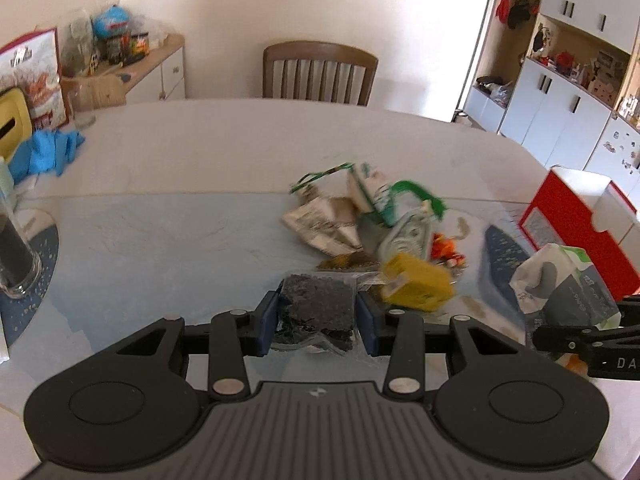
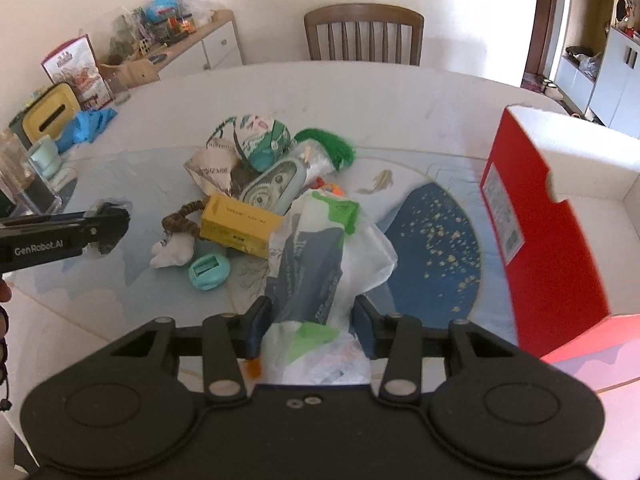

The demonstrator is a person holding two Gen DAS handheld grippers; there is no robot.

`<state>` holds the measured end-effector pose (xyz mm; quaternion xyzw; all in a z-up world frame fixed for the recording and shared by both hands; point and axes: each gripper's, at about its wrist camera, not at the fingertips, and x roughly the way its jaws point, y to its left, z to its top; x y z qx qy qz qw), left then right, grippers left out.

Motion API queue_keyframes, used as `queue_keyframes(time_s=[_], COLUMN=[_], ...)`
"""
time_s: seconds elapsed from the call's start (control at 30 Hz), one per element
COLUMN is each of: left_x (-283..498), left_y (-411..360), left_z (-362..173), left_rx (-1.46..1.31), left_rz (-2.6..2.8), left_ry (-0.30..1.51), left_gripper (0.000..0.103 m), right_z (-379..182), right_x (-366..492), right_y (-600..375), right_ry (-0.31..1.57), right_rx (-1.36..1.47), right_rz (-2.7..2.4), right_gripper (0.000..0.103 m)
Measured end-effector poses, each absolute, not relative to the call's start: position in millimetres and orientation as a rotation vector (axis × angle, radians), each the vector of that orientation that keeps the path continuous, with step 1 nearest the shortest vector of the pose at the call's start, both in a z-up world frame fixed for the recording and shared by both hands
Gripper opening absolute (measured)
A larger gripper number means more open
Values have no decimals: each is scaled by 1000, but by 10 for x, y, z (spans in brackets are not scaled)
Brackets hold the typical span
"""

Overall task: Organize objects
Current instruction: 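Carry both held bags over the red-and-white box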

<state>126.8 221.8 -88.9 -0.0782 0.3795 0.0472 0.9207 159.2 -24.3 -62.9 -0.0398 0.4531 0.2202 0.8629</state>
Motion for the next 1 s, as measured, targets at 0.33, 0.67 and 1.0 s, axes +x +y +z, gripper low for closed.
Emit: queue_keyframes(time_s=[0.33, 0.67, 1.0], left_x=[1315, 1564, 1959], left_y=[1440, 561, -264], left_z=[-549, -325, -332], left_rx=[-121, -76, -5], left_rz=[40, -27, -112], left_ry=[740, 699, 715], left_gripper=[40, 40, 40], right_z=[-264, -38, -56], right_x=[1639, 1835, 2174], right_y=[-829, -1584, -2271], right_ry=[897, 856, 841], right_rx=[-60, -46, -46], right_rz=[497, 476, 404], right_gripper=[43, 43, 43])
